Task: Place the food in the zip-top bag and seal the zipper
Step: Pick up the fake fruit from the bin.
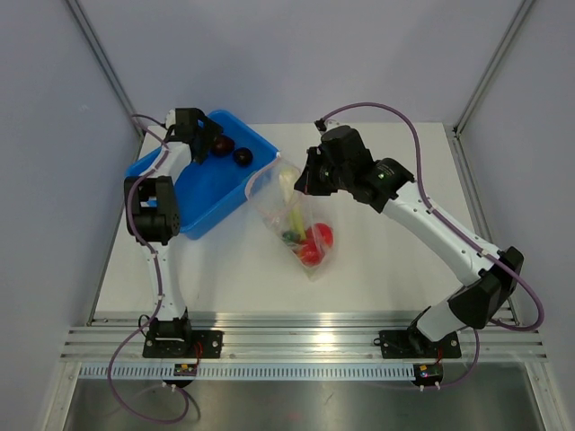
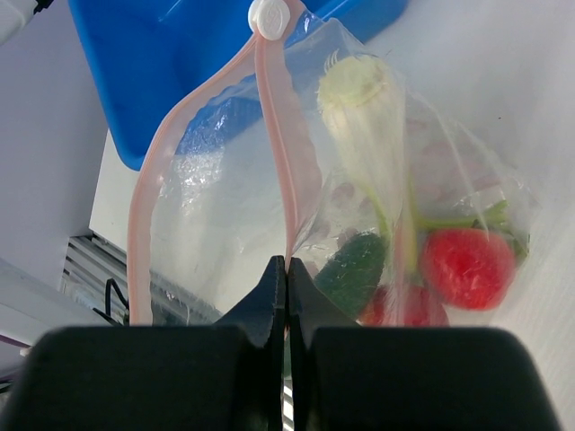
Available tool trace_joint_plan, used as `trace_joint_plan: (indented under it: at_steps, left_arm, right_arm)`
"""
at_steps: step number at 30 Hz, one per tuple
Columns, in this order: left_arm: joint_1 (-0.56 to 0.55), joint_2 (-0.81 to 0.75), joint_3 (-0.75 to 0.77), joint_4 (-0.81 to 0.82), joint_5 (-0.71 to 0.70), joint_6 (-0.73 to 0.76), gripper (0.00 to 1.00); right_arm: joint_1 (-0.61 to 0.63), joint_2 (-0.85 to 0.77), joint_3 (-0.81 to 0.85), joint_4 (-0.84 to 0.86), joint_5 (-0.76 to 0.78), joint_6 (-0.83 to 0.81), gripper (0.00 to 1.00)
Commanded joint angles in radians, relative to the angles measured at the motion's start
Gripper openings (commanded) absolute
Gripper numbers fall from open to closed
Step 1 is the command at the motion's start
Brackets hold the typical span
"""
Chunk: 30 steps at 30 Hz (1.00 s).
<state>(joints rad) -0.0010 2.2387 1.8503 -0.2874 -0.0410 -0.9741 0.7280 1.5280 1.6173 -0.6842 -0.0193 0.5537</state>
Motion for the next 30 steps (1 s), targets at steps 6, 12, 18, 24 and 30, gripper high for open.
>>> trace_joint_plan:
  at_steps: [6, 12, 18, 24, 30]
  left_arm:
    - [0.001, 0.074, 0.046, 0.108, -0.046, -0.037, 0.98]
    - [-0.001, 0.102, 0.046, 0.140, -0.060, -0.044, 0.98]
    - [-0.001, 0.136, 0.075, 0.154, -0.057, -0.035, 0.96]
    - [0.001, 0.151, 0.073, 0.177, -0.048, -0.026, 0.93]
    - [-0.001, 0.159, 0.056, 0.205, -0.043, -0.009, 0.79]
  right_arm:
    - [-0.006, 0.030, 0.049, 0.002, -0.010, -0.015, 0.00]
    - [-0.007, 0.057, 0.065, -0.006, -0.016, -0.017, 0.00]
    - [-0.007, 0.054, 0.072, -0.020, -0.013, -0.017, 0.00]
    - [-0.007, 0.067, 0.070, -0.021, -0.018, -0.008, 0.00]
    - [-0.007, 0.077, 0.073, -0.021, -0.021, -0.005, 0.00]
